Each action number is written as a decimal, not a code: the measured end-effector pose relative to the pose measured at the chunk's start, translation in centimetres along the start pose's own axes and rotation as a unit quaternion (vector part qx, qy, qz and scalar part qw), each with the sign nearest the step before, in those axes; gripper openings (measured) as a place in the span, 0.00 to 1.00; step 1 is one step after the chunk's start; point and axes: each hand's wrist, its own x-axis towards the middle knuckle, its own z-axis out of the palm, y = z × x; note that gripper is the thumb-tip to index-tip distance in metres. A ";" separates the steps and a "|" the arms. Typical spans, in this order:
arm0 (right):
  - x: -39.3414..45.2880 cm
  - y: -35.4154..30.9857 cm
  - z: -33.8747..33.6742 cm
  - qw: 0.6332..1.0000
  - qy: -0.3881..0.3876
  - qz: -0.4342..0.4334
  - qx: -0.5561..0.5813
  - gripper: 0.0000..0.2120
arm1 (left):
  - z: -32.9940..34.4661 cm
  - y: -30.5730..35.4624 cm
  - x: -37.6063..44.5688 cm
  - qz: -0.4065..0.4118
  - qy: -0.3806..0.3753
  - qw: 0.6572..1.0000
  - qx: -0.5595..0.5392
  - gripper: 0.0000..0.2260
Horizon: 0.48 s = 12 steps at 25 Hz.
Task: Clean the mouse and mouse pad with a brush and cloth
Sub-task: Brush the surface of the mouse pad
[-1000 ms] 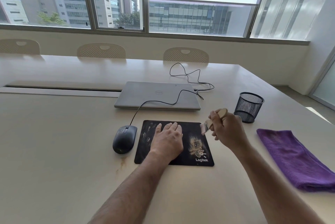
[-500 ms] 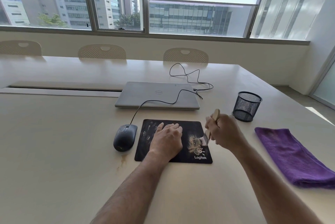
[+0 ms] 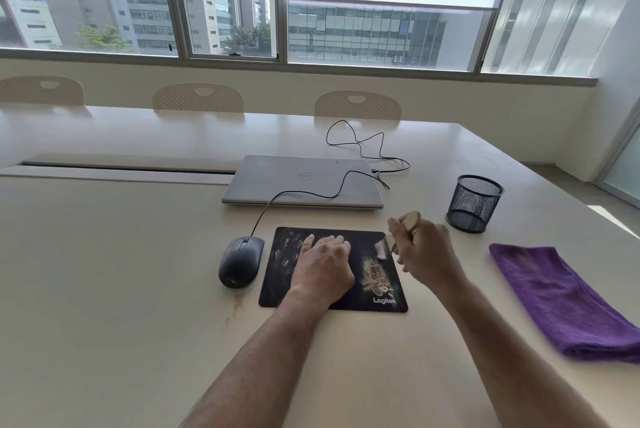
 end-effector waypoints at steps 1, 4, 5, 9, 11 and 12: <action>0.1 0.0 0.0 1.000 -0.020 0.001 -0.015 0.18 | 0.0 0.0 0.0 0.000 0.001 1.000 0.001 0.16; 0.4 0.0 -0.4 1.000 0.005 0.014 -0.003 0.19 | 0.1 0.0 0.0 -0.002 0.003 1.000 0.003 0.15; 0.2 0.0 -0.2 0.999 0.028 0.013 0.011 0.19 | 0.1 0.0 0.0 -0.002 0.004 1.000 0.003 0.15; 0.0 -0.1 0.2 0.999 -0.026 -0.001 -0.019 0.19 | 0.2 0.0 0.0 -0.002 0.003 1.000 0.002 0.15; 0.4 0.0 -0.2 1.000 -0.020 0.008 -0.012 0.20 | 0.1 0.0 0.0 -0.001 0.004 1.000 0.002 0.15; 0.4 0.1 -0.3 1.000 0.008 0.012 0.003 0.20 | 0.1 0.0 0.0 -0.002 0.004 1.000 0.000 0.15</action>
